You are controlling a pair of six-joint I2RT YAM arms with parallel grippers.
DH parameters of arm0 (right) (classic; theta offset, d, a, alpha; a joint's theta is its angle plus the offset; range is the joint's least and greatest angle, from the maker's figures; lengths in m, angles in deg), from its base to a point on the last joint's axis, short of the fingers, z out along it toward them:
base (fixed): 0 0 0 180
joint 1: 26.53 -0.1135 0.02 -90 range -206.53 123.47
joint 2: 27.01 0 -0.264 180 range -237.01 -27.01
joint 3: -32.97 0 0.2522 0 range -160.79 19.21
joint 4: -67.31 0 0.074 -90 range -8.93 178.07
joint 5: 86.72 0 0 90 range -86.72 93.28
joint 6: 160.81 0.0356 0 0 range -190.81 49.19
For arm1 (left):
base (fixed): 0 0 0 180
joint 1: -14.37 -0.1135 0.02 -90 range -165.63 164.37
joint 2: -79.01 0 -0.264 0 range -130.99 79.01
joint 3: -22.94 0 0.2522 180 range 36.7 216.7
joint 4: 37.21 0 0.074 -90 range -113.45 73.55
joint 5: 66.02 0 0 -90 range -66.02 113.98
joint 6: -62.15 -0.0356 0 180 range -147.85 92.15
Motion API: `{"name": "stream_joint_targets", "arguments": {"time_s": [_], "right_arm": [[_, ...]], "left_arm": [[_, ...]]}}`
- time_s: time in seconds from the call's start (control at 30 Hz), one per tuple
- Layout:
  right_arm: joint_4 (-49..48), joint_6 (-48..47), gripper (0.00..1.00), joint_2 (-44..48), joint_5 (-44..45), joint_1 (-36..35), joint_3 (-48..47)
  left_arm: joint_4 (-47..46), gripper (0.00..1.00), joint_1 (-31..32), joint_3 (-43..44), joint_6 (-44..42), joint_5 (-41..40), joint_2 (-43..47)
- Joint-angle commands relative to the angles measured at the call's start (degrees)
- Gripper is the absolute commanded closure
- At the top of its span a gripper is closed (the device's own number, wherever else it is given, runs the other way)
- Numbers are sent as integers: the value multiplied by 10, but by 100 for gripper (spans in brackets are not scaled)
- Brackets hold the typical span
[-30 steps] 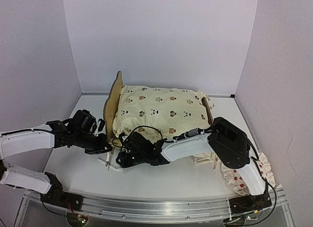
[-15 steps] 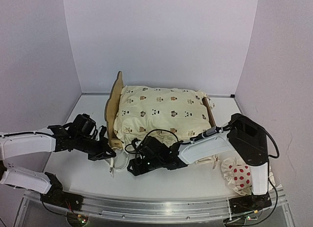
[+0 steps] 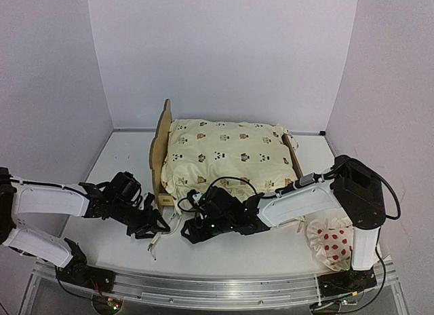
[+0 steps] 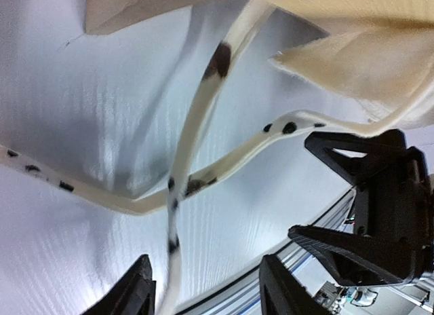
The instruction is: Set up the pet bed
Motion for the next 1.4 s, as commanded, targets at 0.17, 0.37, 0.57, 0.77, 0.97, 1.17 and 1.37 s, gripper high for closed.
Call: {"name": "stream_joint_targets", "arguments": {"time_s": [0.17, 0.37, 0.57, 0.77, 0.97, 1.17, 1.37], "right_arm": [[-4, -4, 31, 10, -20, 1, -23], [-4, -1, 31, 16, -29, 1, -15], [-4, -2, 31, 24, -29, 1, -2], [-3, -6, 31, 29, -29, 2, 9], [-2, -14, 31, 37, -29, 1, 17], [-2, -18, 32, 38, -28, 1, 21], [-2, -23, 32, 40, -22, 2, 25]], "left_arm": [[202, 22, 21, 96, -46, -207, 77], [216, 34, 20, 84, -20, -280, 52], [166, 46, 20, 55, -2, -305, 31], [124, 53, 20, 53, 9, -333, -8], [103, 58, 20, 57, 20, -367, -43], [101, 60, 20, 75, 25, -383, -89], [82, 64, 20, 75, 30, -392, -121]]}}
